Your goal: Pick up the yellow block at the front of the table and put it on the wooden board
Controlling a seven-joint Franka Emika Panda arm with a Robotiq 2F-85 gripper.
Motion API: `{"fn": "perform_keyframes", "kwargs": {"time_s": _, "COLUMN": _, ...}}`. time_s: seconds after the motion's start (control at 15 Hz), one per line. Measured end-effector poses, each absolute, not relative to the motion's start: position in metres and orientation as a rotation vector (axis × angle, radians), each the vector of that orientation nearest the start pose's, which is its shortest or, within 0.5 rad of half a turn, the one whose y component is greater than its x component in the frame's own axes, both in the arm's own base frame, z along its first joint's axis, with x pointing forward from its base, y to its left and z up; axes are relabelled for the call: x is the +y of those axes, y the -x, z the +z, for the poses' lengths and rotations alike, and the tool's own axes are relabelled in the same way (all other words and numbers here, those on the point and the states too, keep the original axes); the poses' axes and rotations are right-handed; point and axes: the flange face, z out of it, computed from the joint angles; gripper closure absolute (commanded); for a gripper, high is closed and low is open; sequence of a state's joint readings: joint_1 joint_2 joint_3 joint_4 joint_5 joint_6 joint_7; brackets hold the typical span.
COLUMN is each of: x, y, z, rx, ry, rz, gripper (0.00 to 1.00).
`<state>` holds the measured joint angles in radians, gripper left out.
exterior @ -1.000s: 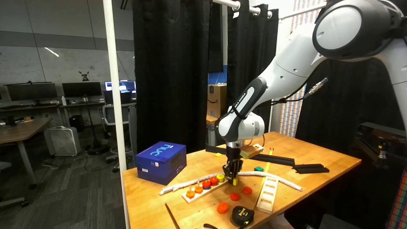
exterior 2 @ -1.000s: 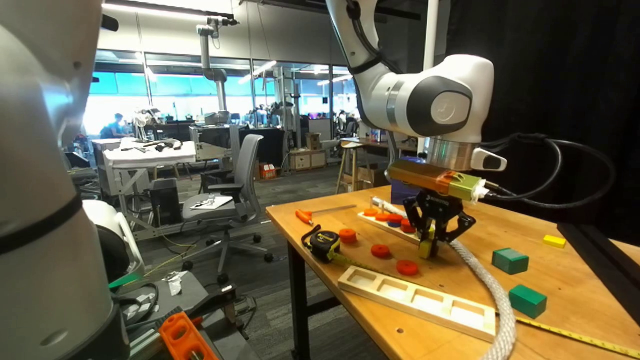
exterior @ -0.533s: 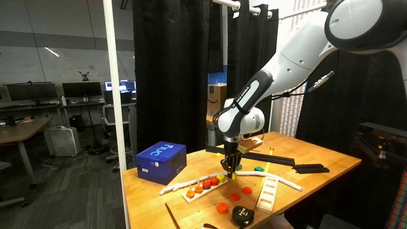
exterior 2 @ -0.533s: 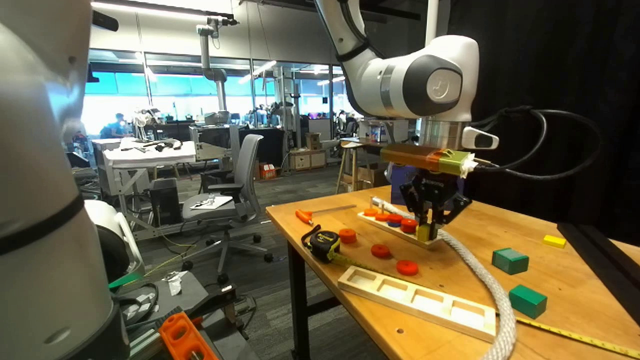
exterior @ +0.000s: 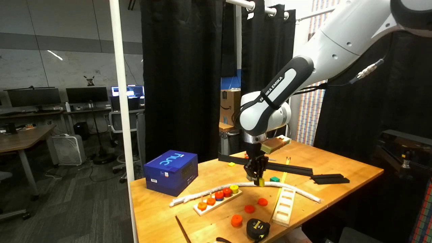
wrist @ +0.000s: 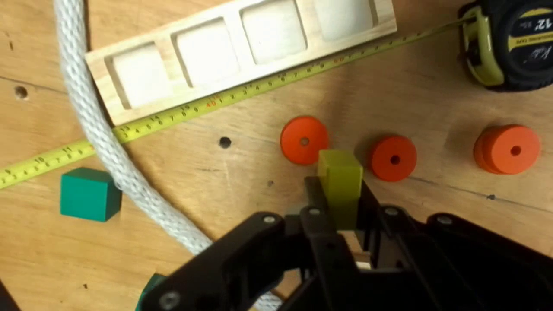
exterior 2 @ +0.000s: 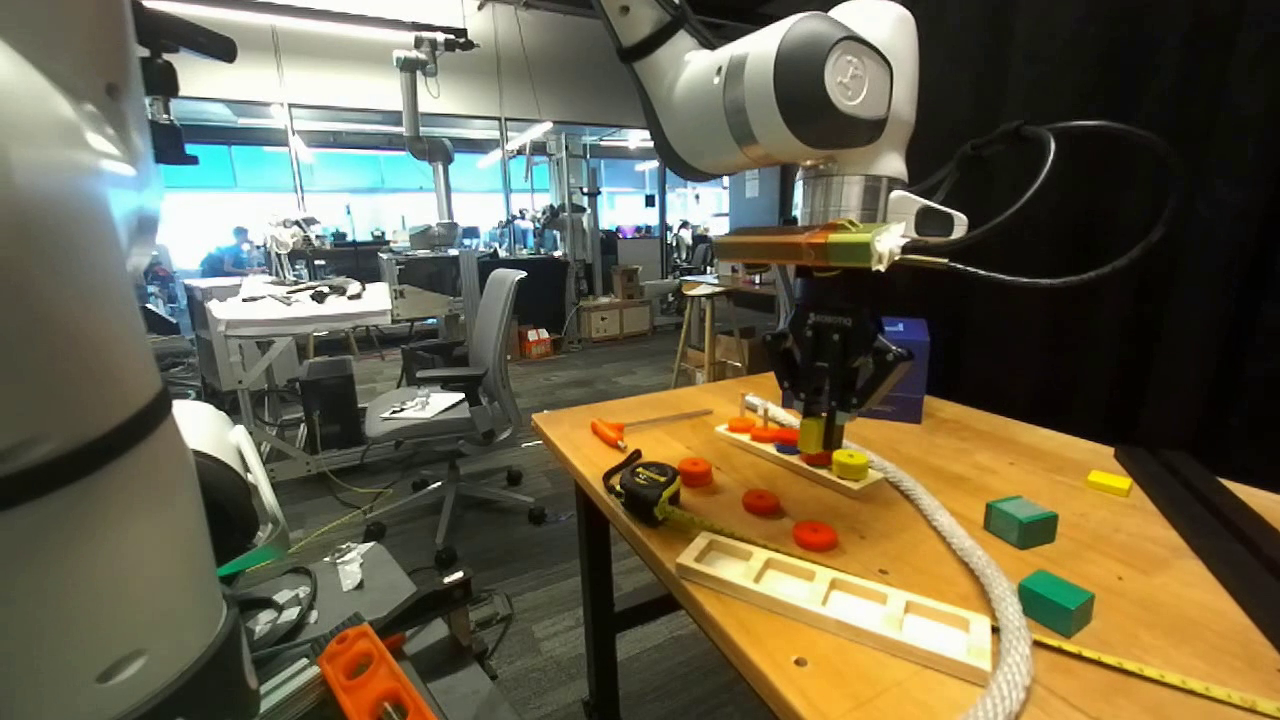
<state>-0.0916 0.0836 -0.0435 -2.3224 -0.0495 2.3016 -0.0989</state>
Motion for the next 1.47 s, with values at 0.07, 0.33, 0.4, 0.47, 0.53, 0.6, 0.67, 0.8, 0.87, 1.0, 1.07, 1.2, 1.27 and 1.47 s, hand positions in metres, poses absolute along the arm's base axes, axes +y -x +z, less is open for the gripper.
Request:
{"fn": "perform_keyframes", "kwargs": {"time_s": 0.07, "x": -0.069, "y": -0.492, "z": 0.301, "rx": 0.001, "ry": 3.161, "rz": 0.18, "gripper": 0.82}}
{"fn": "perform_keyframes", "kwargs": {"time_s": 0.33, "x": -0.075, "y": -0.465, "z": 0.313, "rx": -0.023, "ry": 3.153, "rz": 0.19, "gripper": 0.82}}
{"fn": "perform_keyframes", "kwargs": {"time_s": 0.4, "x": -0.078, "y": -0.46, "z": 0.315, "rx": -0.04, "ry": 3.15, "rz": 0.189, "gripper": 0.82}}
{"fn": "perform_keyframes", "kwargs": {"time_s": 0.47, "x": -0.081, "y": -0.454, "z": 0.316, "rx": -0.063, "ry": 3.146, "rz": 0.188, "gripper": 0.82}}
{"fn": "perform_keyframes", "kwargs": {"time_s": 0.53, "x": -0.084, "y": -0.449, "z": 0.317, "rx": -0.086, "ry": 3.142, "rz": 0.188, "gripper": 0.82}}
{"fn": "perform_keyframes", "kwargs": {"time_s": 0.6, "x": -0.088, "y": -0.445, "z": 0.317, "rx": -0.116, "ry": 3.137, "rz": 0.189, "gripper": 0.82}}
{"fn": "perform_keyframes", "kwargs": {"time_s": 0.67, "x": -0.091, "y": -0.441, "z": 0.317, "rx": -0.147, "ry": 3.131, "rz": 0.191, "gripper": 0.82}}
{"fn": "perform_keyframes", "kwargs": {"time_s": 0.8, "x": -0.097, "y": -0.437, "z": 0.315, "rx": -0.208, "ry": 3.119, "rz": 0.195, "gripper": 0.82}}
{"fn": "perform_keyframes", "kwargs": {"time_s": 0.87, "x": -0.099, "y": -0.436, "z": 0.314, "rx": -0.236, "ry": 3.113, "rz": 0.198, "gripper": 0.82}}
{"fn": "perform_keyframes", "kwargs": {"time_s": 1.0, "x": -0.102, "y": -0.433, "z": 0.312, "rx": -0.287, "ry": 3.1, "rz": 0.203, "gripper": 0.82}}
{"fn": "perform_keyframes", "kwargs": {"time_s": 1.07, "x": -0.104, "y": -0.433, "z": 0.311, "rx": -0.307, "ry": 3.095, "rz": 0.206, "gripper": 0.82}}
{"fn": "perform_keyframes", "kwargs": {"time_s": 1.2, "x": -0.106, "y": -0.432, "z": 0.308, "rx": -0.34, "ry": 3.08, "rz": 0.21, "gripper": 0.82}}
{"fn": "perform_keyframes", "kwargs": {"time_s": 1.27, "x": -0.107, "y": -0.432, "z": 0.306, "rx": -0.354, "ry": 3.073, "rz": 0.213, "gripper": 0.82}}
{"fn": "perform_keyframes", "kwargs": {"time_s": 1.47, "x": -0.111, "y": -0.43, "z": 0.3, "rx": -0.384, "ry": 3.048, "rz": 0.22, "gripper": 0.82}}
